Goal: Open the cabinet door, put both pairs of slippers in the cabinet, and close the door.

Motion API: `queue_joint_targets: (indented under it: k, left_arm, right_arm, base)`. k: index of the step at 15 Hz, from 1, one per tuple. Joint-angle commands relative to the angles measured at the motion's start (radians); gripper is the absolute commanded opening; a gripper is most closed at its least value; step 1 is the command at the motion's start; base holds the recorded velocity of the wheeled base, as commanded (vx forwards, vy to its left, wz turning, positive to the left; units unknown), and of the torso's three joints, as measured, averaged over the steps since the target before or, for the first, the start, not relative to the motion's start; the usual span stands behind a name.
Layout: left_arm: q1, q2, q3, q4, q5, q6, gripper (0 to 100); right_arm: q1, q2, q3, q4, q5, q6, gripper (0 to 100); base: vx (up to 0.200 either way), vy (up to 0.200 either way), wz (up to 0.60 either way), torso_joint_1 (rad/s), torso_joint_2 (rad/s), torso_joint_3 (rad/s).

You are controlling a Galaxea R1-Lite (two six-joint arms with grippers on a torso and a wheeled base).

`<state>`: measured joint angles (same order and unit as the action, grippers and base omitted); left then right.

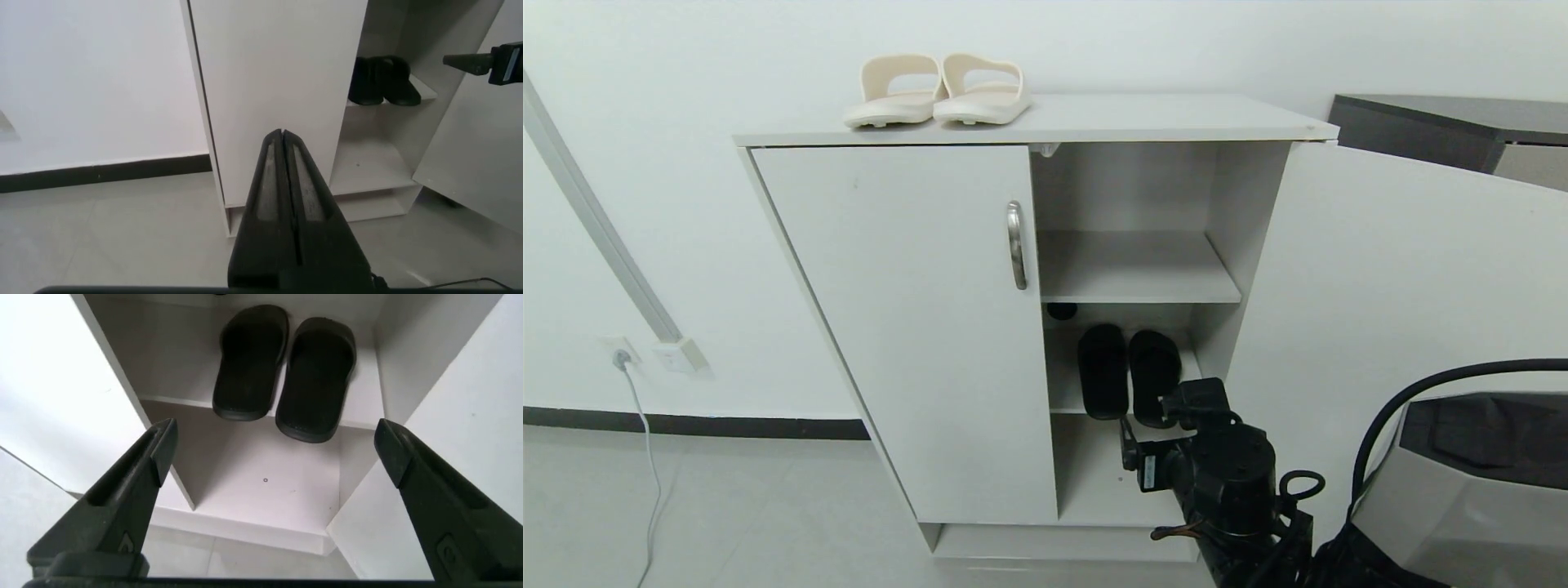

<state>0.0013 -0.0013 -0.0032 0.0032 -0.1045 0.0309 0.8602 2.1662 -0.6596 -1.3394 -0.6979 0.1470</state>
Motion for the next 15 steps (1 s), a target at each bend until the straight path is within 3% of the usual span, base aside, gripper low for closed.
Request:
queue_joint_targets:
  k: [1,15]
  left_arm:
    - [0.0,0.001,0.0,0.0,0.0,0.0,0]
    - [0.0,0.001,0.0,0.0,0.0,0.0,0]
  right_arm:
    - [0.0,0.004,0.0,0.0,0.0,0.0,100]
    - [-0.001,0.012,0.0,-0.001,0.0,0.0,100]
  base:
    - [0.0,0.2,0.0,0.002,0.0,0.002]
    - [0.0,0.2,0.0,0.003,0.0,0.003]
